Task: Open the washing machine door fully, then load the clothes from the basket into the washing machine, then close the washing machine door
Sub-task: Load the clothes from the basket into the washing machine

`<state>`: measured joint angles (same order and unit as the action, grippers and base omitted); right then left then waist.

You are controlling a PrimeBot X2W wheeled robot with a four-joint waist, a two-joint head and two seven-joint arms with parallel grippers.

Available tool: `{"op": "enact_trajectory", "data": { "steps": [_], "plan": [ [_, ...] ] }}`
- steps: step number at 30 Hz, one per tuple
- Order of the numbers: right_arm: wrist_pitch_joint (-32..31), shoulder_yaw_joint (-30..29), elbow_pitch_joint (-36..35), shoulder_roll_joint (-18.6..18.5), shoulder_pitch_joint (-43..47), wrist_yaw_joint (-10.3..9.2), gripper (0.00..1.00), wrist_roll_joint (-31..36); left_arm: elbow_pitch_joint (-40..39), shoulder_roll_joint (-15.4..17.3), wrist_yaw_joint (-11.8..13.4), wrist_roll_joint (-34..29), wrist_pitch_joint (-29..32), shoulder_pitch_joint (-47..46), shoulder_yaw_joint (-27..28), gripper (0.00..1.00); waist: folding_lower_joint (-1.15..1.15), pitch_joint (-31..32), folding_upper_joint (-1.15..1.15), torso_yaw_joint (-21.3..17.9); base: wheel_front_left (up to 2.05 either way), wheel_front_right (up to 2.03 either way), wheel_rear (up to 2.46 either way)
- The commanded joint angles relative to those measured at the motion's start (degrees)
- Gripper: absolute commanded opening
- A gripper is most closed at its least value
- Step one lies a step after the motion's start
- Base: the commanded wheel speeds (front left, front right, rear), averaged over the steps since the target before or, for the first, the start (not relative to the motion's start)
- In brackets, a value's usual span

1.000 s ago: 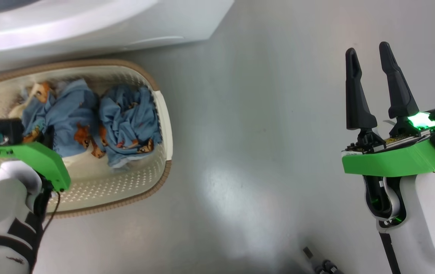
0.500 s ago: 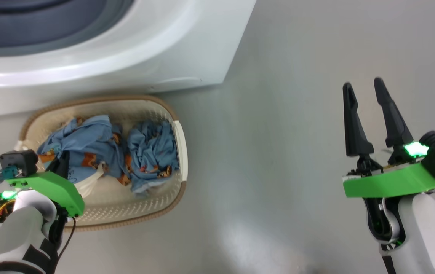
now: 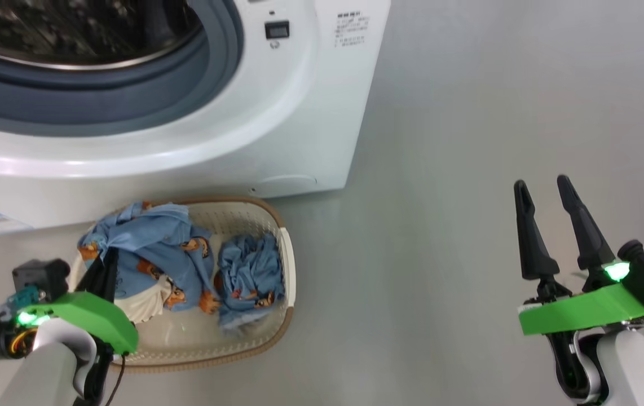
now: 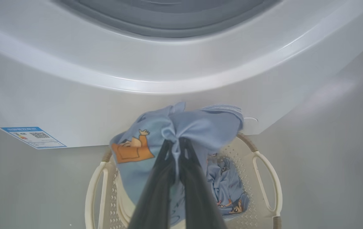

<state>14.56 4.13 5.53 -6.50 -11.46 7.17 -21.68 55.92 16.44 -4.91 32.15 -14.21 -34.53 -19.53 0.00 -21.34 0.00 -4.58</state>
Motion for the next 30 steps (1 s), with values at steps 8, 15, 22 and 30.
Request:
{"op": "enact_trajectory", "data": {
  "steps": [8,15,22,30],
  "plan": [
    [0.44,0.88,-0.65,-1.34,3.85,0.32,1.00,-0.92,-10.36,1.62,0.57,-4.60,-0.78,7.32,7.54,0.00,0.00,7.85,0.00,1.45,0.00,0.00,0.00],
    [0.44,0.69,-0.19,-1.98,5.72,0.32,1.00,-1.01,-18.87,1.05,0.51,-7.69,-0.78,13.49,12.21,0.00,0.00,10.87,0.00,1.87,0.00,0.00,0.00],
    [0.44,0.14,-0.13,-2.61,7.33,0.32,1.00,-1.07,-25.74,0.00,0.31,-9.52,-0.78,18.13,15.37,0.00,0.00,13.09,0.00,2.66,0.00,0.00,0.00],
    [0.44,-0.89,-0.06,-2.96,10.05,0.32,1.00,-1.09,-33.70,-0.85,0.26,-11.20,-0.79,23.92,18.42,0.00,0.00,16.09,0.00,3.79,0.00,0.00,0.00]
  ]
}}
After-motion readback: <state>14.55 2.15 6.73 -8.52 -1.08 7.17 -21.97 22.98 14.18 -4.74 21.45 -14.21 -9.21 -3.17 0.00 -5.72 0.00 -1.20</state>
